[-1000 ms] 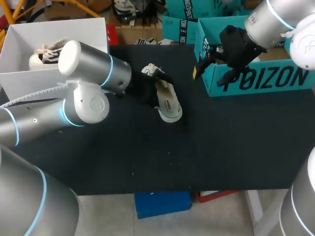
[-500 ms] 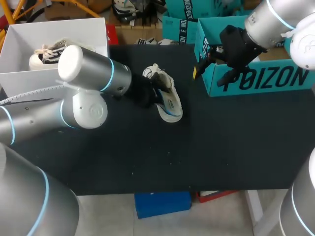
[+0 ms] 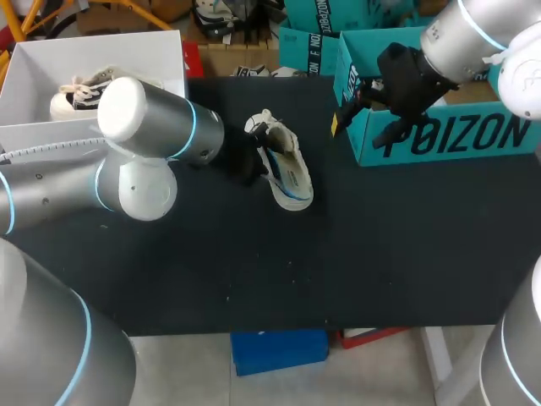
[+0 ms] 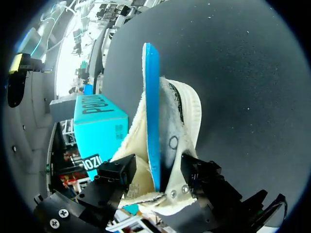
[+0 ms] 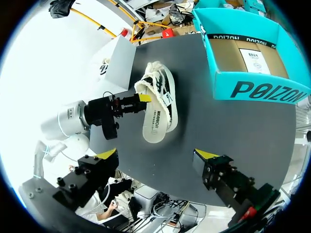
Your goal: Take the shoe out of the shoebox, open the shoe tongue, remove and reinsert the insole, then place the shoe into the shoebox
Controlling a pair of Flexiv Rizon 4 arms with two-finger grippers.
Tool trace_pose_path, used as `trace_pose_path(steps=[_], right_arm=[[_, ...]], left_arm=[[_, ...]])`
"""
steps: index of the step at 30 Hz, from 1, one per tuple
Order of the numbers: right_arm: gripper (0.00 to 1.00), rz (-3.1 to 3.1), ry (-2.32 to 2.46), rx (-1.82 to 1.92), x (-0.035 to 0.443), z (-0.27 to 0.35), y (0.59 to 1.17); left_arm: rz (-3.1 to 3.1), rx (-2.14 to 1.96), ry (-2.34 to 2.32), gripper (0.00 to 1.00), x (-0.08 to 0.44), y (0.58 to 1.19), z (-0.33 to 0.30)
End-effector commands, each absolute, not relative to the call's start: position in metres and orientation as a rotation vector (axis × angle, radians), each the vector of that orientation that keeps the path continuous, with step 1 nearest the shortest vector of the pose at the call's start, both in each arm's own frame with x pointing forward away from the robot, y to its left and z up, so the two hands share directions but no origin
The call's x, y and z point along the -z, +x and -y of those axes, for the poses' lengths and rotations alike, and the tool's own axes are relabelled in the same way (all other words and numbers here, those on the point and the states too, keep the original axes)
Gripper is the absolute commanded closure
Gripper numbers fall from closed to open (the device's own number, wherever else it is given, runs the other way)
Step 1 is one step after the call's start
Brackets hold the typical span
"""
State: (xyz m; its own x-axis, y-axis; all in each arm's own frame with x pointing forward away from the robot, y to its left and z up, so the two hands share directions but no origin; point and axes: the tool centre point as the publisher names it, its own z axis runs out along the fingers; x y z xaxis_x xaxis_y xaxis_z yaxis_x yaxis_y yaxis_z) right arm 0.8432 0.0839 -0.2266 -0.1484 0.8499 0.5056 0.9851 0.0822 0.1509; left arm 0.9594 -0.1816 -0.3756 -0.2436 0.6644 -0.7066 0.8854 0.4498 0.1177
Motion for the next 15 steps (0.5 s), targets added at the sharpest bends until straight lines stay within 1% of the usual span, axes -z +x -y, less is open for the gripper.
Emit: trace_pose_path(steps=[1, 4, 10, 11, 13, 15], right_arm=[[0.00, 2.078, -1.834, 0.669, 0.227, -0.085, 0.843], [0.00, 2.078, -1.834, 0.669, 0.227, -0.085, 0.843], [0.00, 2.078, -1.834, 0.669, 0.227, -0.085, 0.843], [0.00, 2.078, -1.834, 0.669, 0.227, -0.085, 0.843], [0.00, 2.078, -1.834, 0.669, 0.227, -0.085, 0.843], [0.00, 2.078, -1.834, 0.669, 0.227, -0.085, 0.843]], left_arm=[[-2.000, 0.383, 1.280, 0.38, 0.379, 0.966, 0.190], [-1.997, 0.383, 1.281, 0.42, 0.380, 0.968, 0.194], [-1.996, 0.386, 1.284, 0.57, 0.382, 0.972, 0.200], [-1.998, 0.386, 1.284, 0.66, 0.382, 0.972, 0.201], [-2.001, 0.380, 1.283, 0.76, 0.383, 0.973, 0.201], [-2.004, 0.378, 1.282, 1.00, 0.384, 0.974, 0.201]])
